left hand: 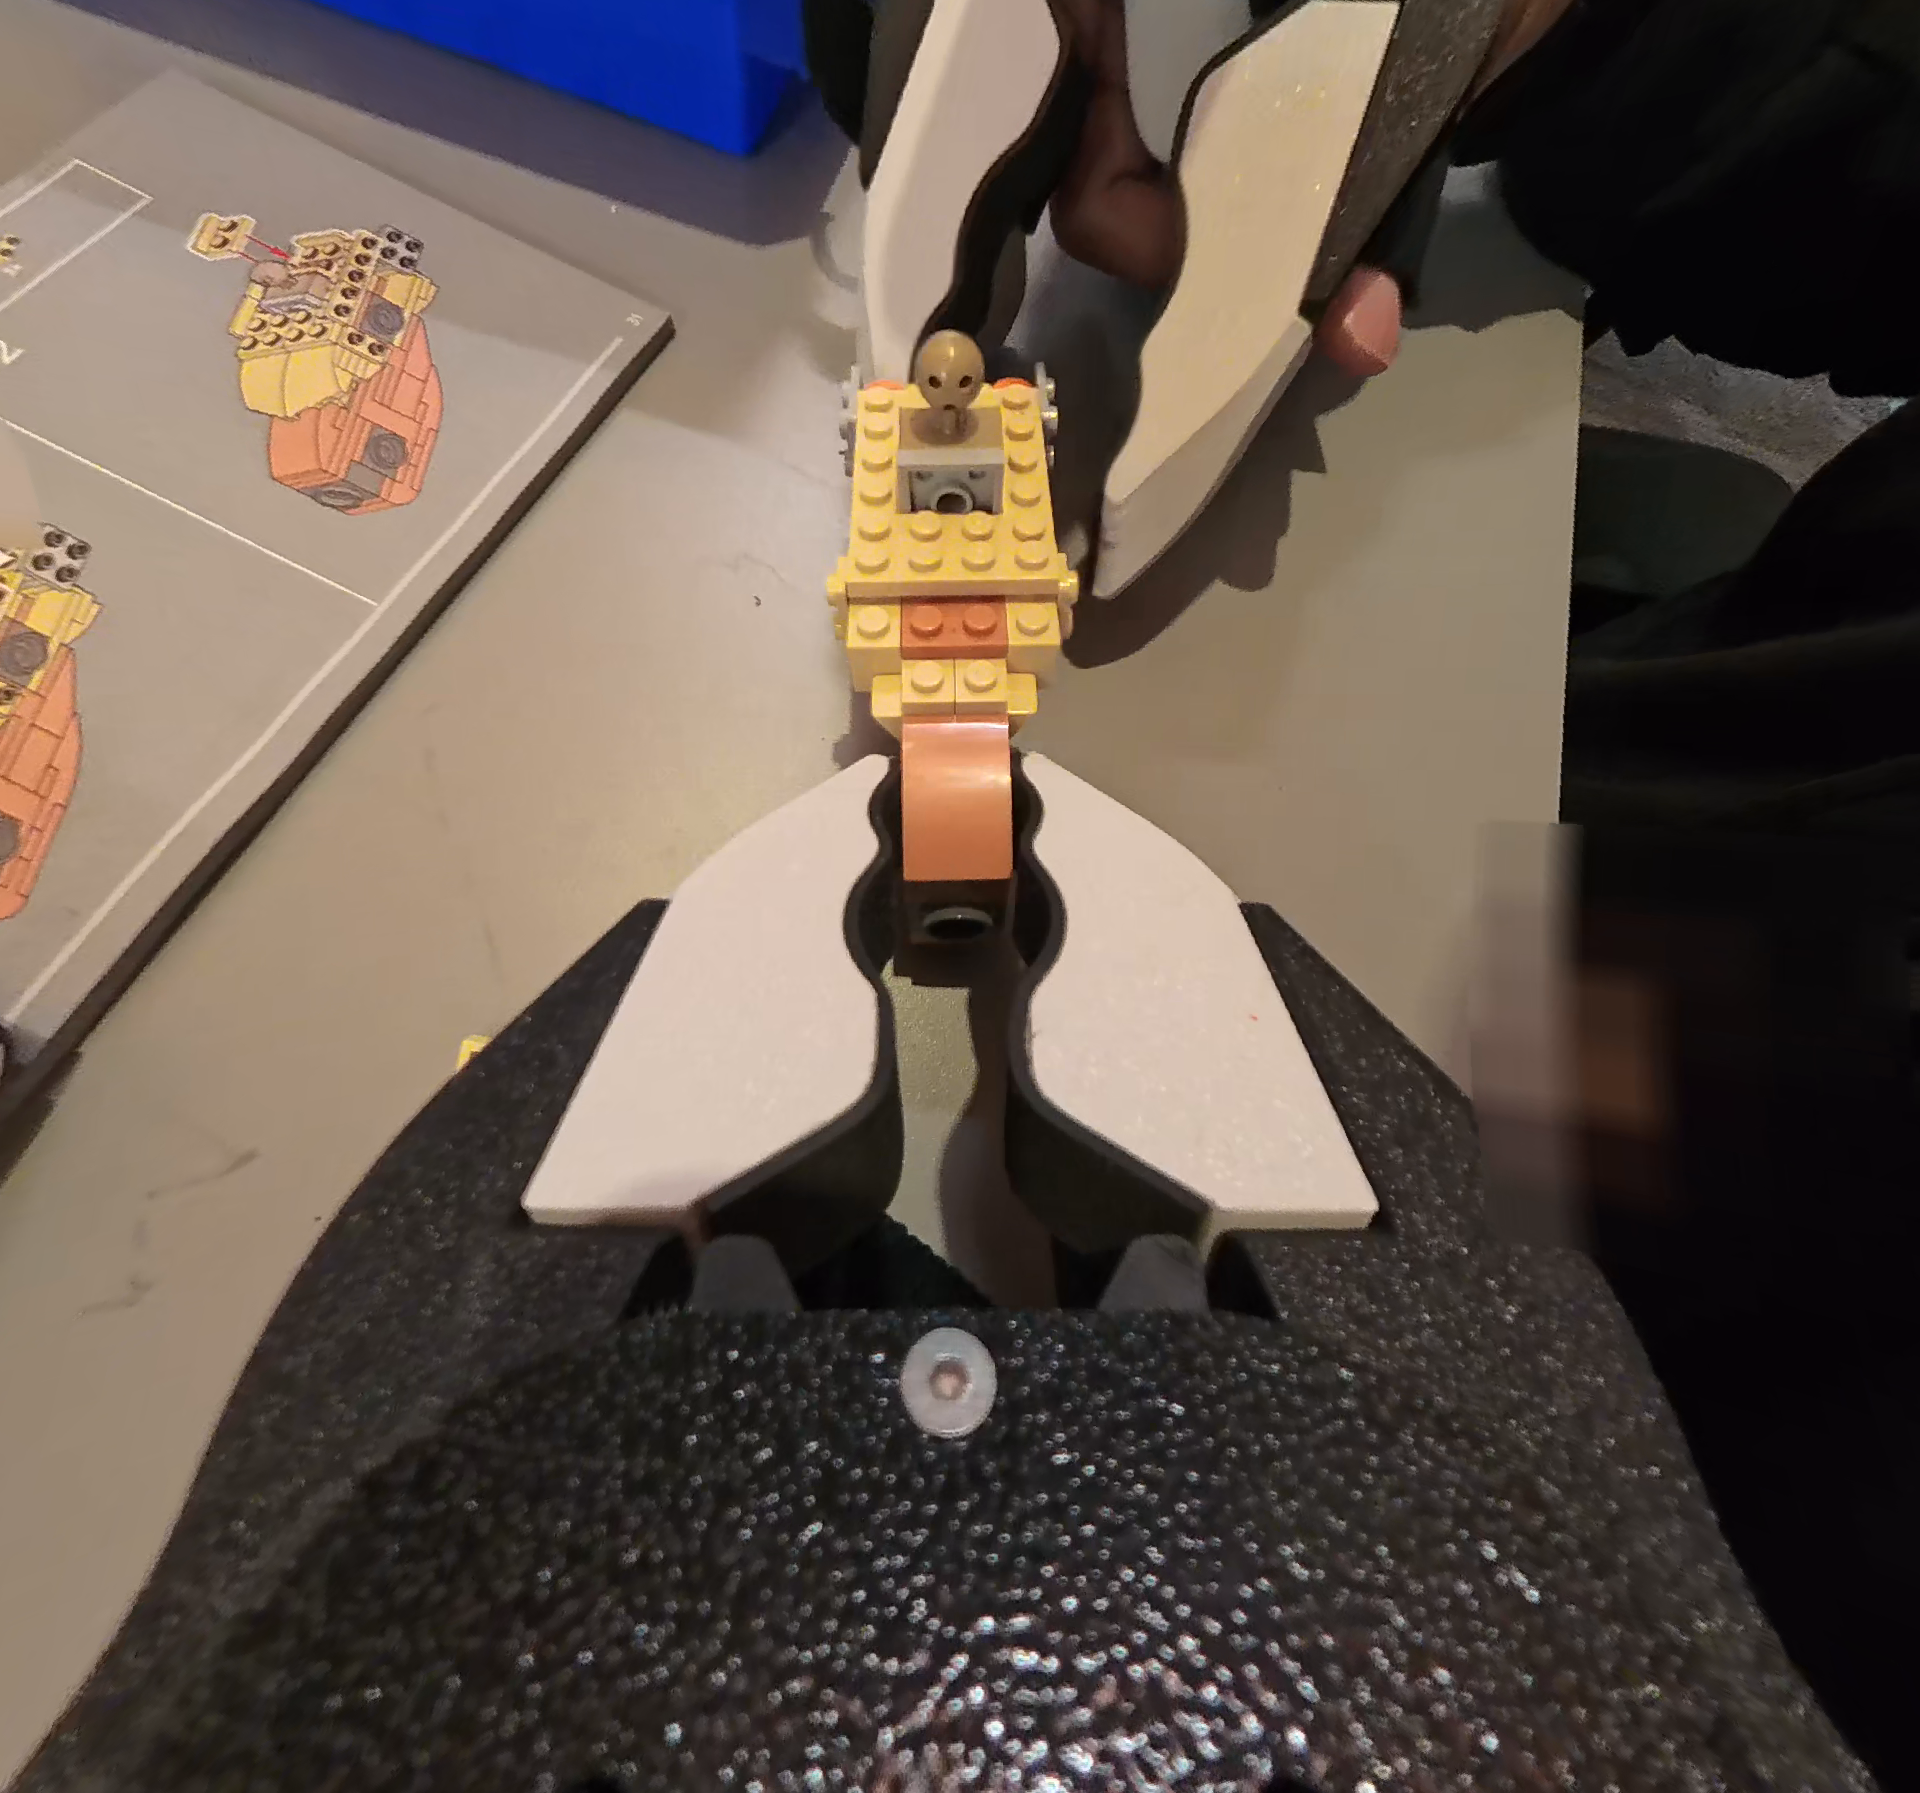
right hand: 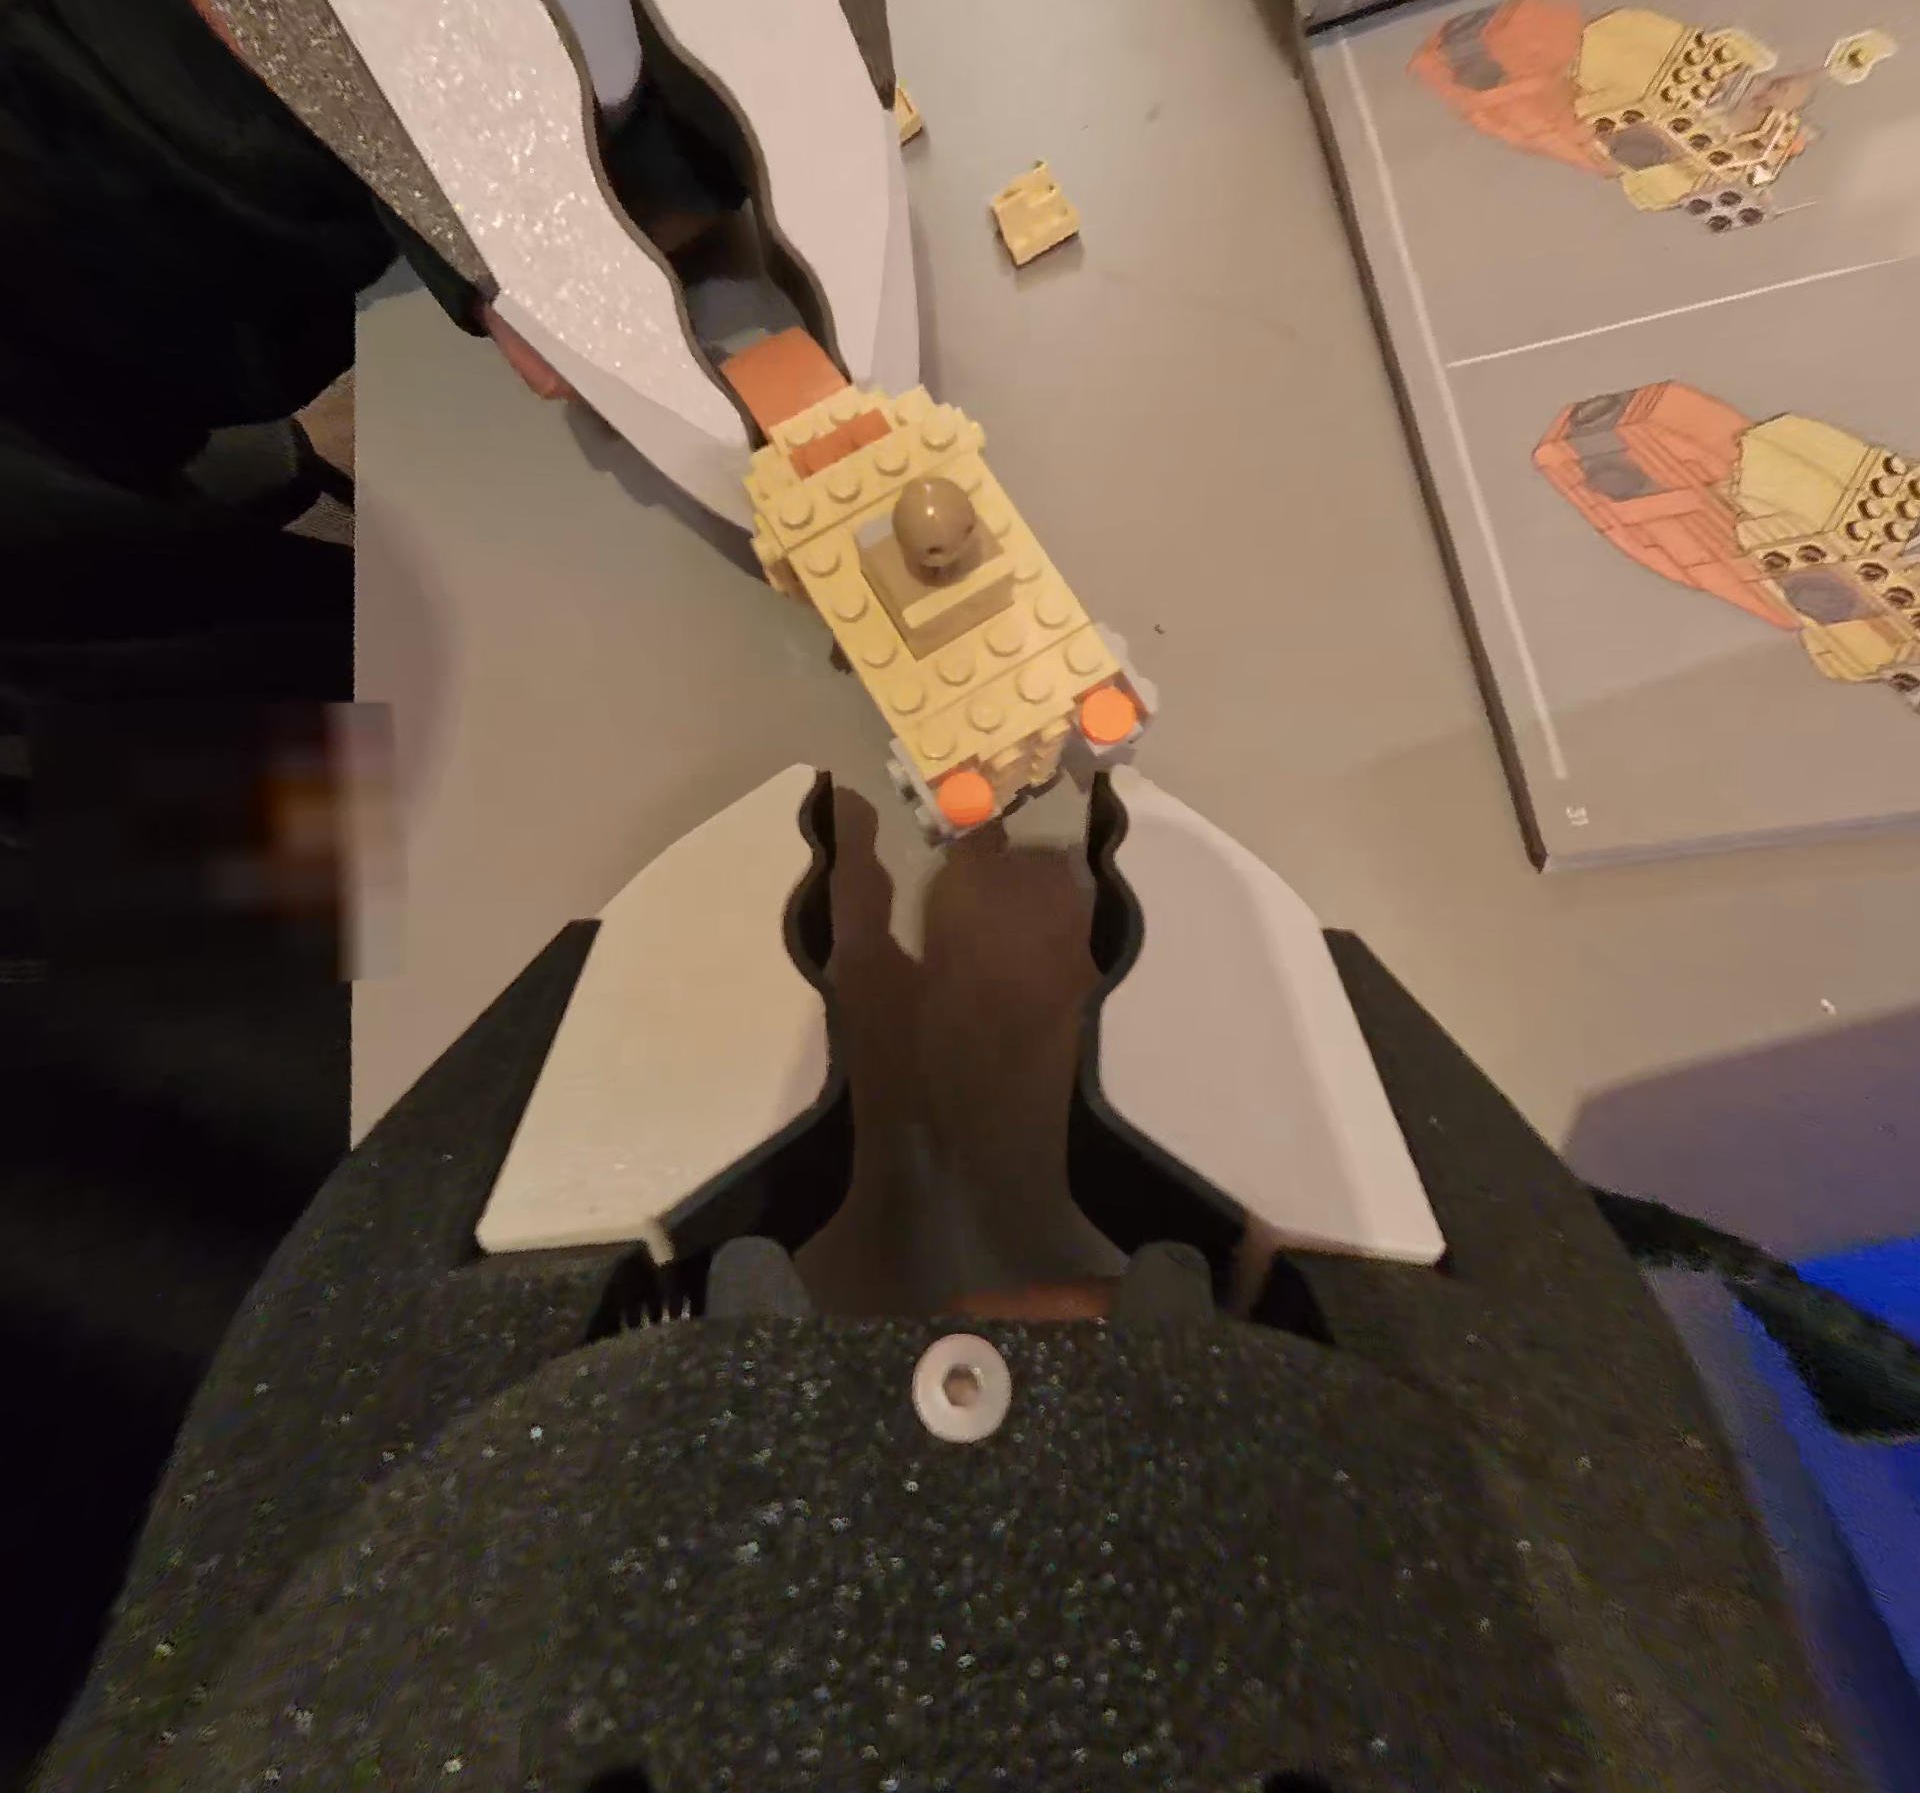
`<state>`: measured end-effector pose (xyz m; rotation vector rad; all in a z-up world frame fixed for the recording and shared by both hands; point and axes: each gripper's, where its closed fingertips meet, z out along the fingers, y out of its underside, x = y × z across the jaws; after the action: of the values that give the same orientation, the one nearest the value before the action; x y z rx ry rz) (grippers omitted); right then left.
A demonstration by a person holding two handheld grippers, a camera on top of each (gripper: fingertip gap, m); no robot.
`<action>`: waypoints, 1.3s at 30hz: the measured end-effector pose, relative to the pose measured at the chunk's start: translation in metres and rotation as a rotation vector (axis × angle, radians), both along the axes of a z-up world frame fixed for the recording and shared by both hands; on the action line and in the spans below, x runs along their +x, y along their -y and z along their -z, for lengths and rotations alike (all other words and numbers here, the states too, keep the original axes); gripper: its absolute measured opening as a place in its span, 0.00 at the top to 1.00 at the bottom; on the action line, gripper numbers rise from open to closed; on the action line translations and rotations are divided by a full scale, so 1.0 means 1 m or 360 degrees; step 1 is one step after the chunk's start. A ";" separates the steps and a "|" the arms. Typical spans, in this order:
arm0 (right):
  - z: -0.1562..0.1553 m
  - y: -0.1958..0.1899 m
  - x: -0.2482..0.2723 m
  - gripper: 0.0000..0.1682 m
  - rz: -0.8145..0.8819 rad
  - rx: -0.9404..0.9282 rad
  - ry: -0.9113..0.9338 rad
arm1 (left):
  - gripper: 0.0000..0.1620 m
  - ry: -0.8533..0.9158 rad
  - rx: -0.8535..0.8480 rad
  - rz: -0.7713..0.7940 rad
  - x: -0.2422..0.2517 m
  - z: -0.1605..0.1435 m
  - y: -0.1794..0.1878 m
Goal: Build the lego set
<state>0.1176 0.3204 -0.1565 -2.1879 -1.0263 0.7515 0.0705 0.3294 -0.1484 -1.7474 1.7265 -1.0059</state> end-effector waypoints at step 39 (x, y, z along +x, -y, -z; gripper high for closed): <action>-0.052 -0.010 -0.006 0.83 0.0078 0.0272 -0.0574 | 0.89 0.0489 -0.0059 -0.0005 -0.002 -0.046 -0.007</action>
<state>0.1116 0.3305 -0.1049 -1.8398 -0.8173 0.9560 0.0688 0.3360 -0.1022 -1.5225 1.5188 -1.2392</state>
